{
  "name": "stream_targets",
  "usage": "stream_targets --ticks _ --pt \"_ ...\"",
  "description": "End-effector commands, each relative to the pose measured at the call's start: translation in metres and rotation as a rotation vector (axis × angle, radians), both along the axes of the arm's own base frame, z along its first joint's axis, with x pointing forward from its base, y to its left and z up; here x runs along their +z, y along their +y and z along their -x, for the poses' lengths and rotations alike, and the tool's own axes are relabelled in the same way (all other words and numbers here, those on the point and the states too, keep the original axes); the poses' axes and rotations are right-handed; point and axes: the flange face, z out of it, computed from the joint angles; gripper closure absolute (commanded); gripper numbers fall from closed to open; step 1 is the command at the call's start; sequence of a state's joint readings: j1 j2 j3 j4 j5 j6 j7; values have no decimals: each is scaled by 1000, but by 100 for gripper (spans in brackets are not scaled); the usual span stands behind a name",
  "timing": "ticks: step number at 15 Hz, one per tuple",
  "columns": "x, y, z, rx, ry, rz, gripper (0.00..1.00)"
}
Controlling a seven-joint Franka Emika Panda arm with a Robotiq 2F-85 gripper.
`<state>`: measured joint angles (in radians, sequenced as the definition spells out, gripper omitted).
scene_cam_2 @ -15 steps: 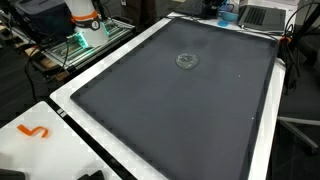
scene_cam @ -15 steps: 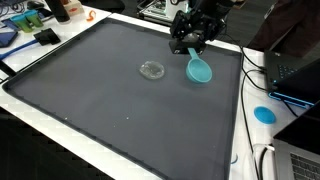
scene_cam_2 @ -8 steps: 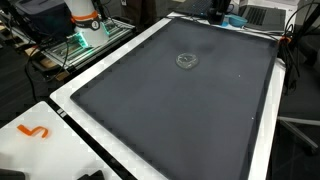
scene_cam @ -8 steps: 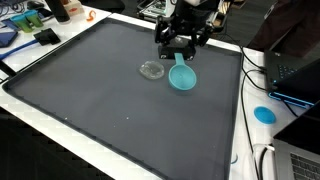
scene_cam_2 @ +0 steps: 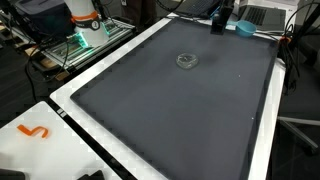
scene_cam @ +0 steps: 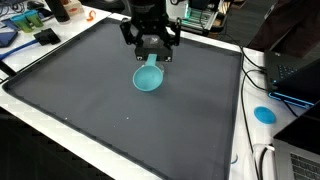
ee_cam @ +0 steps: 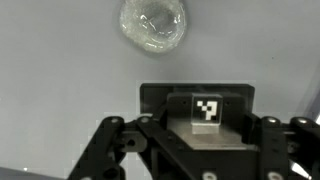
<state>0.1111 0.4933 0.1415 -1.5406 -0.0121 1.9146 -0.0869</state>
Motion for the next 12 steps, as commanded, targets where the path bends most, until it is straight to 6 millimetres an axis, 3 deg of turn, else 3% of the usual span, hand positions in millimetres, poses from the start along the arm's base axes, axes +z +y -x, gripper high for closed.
stream_targets --ticks 1,6,12 --pt "8 -41 -9 -108 -13 -121 72" --pt "15 -95 -13 -232 -105 -227 72" --pt "4 -143 9 -206 -109 -304 72"
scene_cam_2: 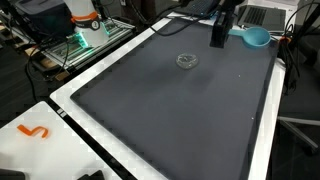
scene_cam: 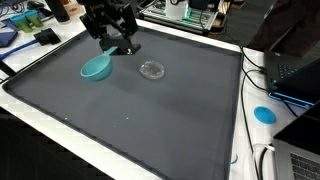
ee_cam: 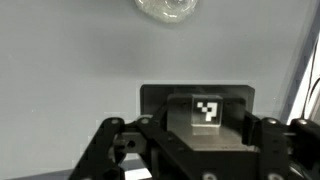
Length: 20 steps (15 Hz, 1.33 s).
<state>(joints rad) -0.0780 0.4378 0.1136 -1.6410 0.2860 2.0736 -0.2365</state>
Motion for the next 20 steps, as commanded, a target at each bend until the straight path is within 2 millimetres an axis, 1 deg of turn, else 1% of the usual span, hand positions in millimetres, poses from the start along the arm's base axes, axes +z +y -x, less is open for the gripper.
stream_targets --ticks 1,9,14,20 --pt "-4 -24 26 32 -24 -50 72" --pt "-15 -65 61 164 -113 -110 72" --pt "-24 -81 85 245 -173 -137 72" --pt "-37 -96 117 310 -253 -190 72"
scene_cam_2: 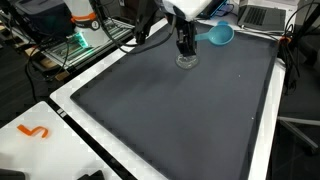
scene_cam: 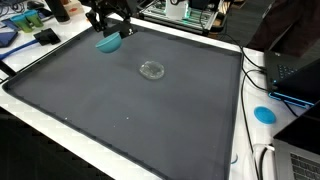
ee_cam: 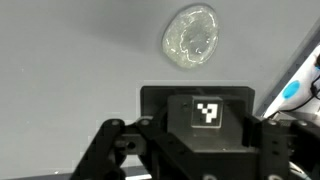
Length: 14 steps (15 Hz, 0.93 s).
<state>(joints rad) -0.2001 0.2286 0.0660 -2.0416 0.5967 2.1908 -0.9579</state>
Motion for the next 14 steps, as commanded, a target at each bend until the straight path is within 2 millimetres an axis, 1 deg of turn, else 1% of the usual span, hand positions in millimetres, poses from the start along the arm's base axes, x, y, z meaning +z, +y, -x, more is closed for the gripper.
stream_targets --ticks 1,6,14 --pt "-3 -9 29 21 -67 -37 72" --pt "-11 -18 51 61 -105 -65 72" --pt "-21 -23 76 112 -159 -95 72"
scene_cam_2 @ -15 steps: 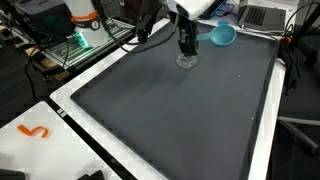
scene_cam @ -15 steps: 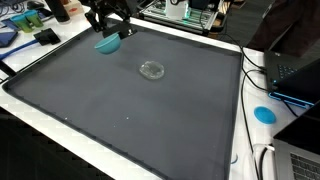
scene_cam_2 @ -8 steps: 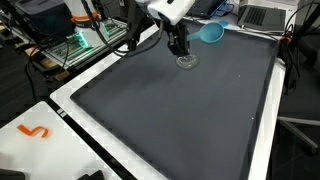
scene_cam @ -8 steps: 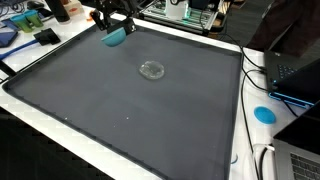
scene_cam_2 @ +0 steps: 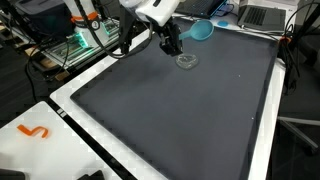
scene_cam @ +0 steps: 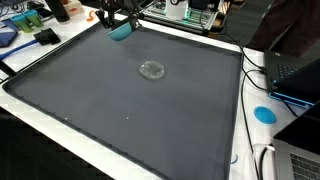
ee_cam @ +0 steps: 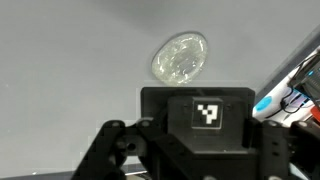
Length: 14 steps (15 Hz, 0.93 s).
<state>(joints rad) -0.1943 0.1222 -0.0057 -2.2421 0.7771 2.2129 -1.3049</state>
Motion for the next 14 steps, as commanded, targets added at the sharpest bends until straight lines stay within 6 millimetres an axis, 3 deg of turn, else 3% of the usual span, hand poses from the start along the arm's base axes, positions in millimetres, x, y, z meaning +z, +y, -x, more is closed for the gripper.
stream_targets --ticks 1,14 --pt "0 0 19 16 -55 -14 72" --pt "-4 16 41 48 -99 9 72"
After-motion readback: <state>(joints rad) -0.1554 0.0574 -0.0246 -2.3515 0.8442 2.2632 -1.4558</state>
